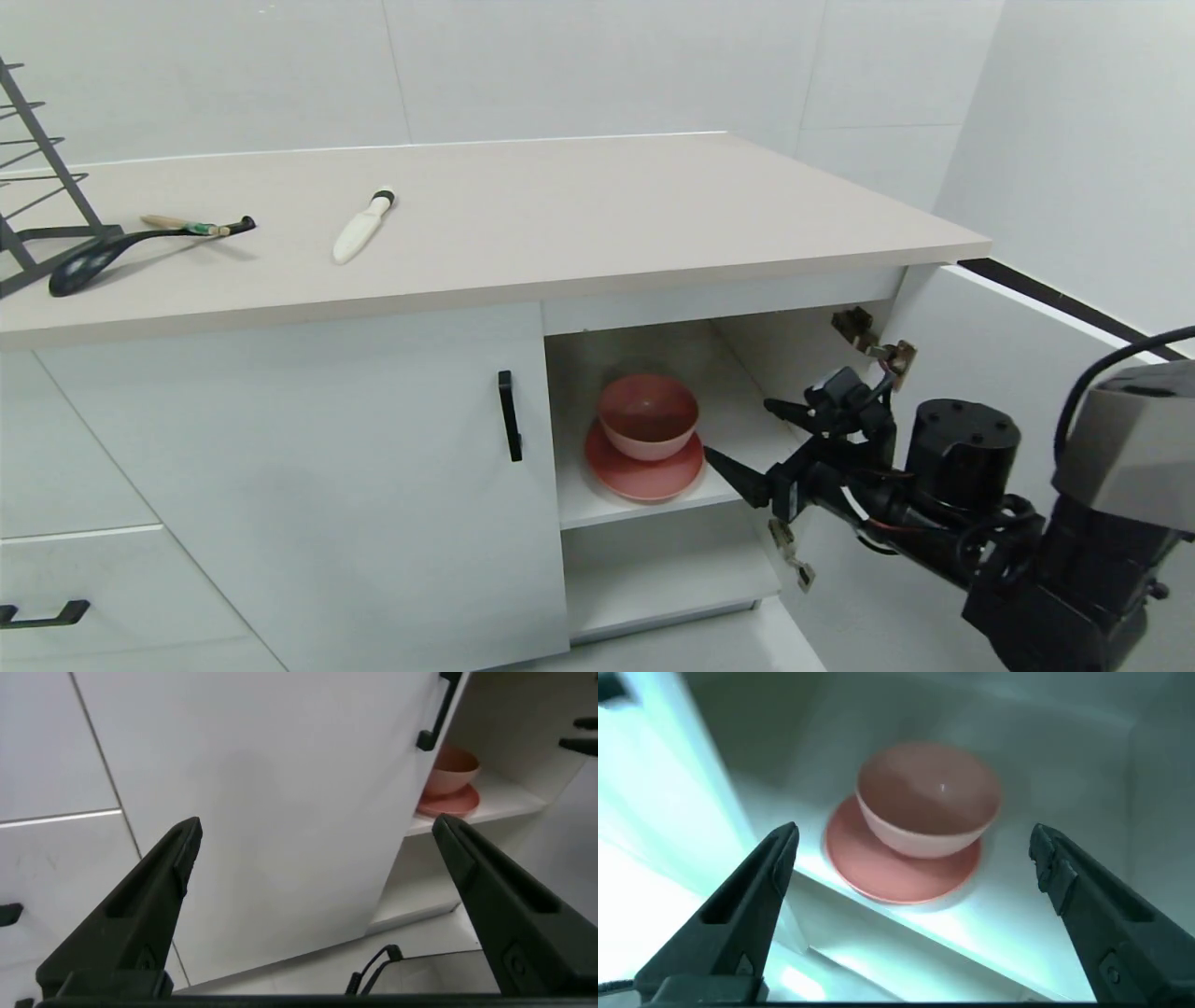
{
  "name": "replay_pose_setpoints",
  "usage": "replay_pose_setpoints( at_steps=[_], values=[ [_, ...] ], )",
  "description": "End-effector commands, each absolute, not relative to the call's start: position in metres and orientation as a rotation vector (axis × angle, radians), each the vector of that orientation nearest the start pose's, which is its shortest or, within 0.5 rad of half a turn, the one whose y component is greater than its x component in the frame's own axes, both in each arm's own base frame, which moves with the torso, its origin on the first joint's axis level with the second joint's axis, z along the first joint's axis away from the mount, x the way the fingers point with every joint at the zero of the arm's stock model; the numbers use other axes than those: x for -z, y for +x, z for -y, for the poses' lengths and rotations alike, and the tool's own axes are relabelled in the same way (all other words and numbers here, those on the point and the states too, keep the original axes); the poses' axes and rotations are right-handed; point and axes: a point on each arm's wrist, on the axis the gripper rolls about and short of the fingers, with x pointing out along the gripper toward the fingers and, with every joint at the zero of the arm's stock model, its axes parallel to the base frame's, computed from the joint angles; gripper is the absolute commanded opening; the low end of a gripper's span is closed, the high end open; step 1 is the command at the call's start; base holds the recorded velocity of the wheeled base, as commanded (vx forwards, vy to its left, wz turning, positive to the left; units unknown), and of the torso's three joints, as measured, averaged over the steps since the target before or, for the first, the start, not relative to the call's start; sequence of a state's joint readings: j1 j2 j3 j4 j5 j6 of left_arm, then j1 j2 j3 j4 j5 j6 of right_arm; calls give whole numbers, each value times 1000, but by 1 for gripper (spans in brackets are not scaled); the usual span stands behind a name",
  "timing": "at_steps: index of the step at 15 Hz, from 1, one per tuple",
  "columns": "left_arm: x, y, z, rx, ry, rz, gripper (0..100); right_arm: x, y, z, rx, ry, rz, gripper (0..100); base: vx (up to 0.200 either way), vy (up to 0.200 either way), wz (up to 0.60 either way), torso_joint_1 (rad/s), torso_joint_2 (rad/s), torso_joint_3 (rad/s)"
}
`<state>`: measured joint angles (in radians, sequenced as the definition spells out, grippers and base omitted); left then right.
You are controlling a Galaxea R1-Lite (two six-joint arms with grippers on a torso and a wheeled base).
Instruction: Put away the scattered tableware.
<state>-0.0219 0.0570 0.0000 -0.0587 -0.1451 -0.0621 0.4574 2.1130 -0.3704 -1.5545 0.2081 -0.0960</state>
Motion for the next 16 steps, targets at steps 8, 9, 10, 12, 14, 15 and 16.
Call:
replay_pose_setpoints(
  at_steps=[8,9,10,12,14,15,16],
  values=[
    [-82,-19,3,195,-46,-4,100,-151,152,-67,-519,-185,91,100,0,0,0,0,0,0],
    [-82,-19,3,195,-32,-3,100,-148,145,-63,-497,-193,79,100,0,0,0,0,0,0],
    [-82,-19,3,193,-31,-4,100,-148,144,-62,-489,-193,77,100,0,0,0,0,0,0],
    [-82,-21,4,180,-22,27,100,-148,124,-48,-439,-191,91,100,0,0,0,0,0,0],
    [-81,-23,4,166,-19,50,100,-152,110,-36,-375,-198,102,100,0,0,0,0,0,0],
    [-81,-23,4,166,-17,52,100,-153,105,-32,-357,-202,103,100,0,0,0,0,0,0],
    [-81,-23,4,166,-14,54,100,-154,90,-23,-309,-198,115,100,0,0,0,0,0,0]
  ],
)
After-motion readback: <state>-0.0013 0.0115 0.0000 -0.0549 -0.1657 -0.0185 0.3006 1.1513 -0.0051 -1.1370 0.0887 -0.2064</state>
